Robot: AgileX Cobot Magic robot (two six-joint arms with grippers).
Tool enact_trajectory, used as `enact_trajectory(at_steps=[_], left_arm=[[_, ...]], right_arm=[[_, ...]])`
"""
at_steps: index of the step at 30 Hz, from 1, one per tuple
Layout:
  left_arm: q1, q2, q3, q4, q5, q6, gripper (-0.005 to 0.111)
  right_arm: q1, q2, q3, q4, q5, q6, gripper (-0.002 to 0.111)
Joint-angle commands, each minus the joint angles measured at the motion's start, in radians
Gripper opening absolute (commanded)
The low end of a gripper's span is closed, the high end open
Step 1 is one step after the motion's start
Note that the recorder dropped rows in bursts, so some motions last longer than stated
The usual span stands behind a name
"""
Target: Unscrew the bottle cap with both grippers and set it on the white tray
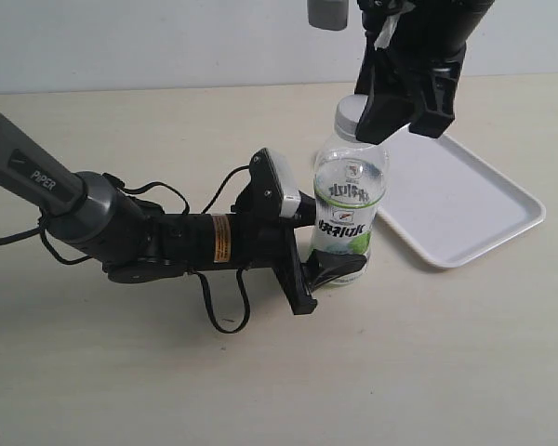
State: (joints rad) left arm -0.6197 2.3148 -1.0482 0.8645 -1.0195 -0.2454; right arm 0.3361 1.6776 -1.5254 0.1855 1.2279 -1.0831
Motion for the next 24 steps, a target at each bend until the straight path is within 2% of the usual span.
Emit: enact_trajectory(at_steps=[1, 5, 13, 24], left_arm=[[-0.002, 0.000, 0.002, 0.025, 0.046, -0.002, 0.000], [-0.002, 0.000, 0.002, 0.025, 0.046, -0.002, 0.000], [-0.002, 0.000, 0.002, 0.025, 0.046, -0.002, 0.000], [-0.002, 0.000, 0.002, 0.023, 0.046, 0.001, 0.000]], right_arm=[[0.002, -0.001, 0.002, -0.024, -0.013, -0.078, 0.000], [0.002, -0.001, 0.002, -0.021, -0.013, -0.073, 0.006], [0.002, -0.001, 0.002, -0.036, -0.018, -0.004, 0.044], [0.002, -0.023, 0.002, -0.006, -0.031, 0.016, 0.063]])
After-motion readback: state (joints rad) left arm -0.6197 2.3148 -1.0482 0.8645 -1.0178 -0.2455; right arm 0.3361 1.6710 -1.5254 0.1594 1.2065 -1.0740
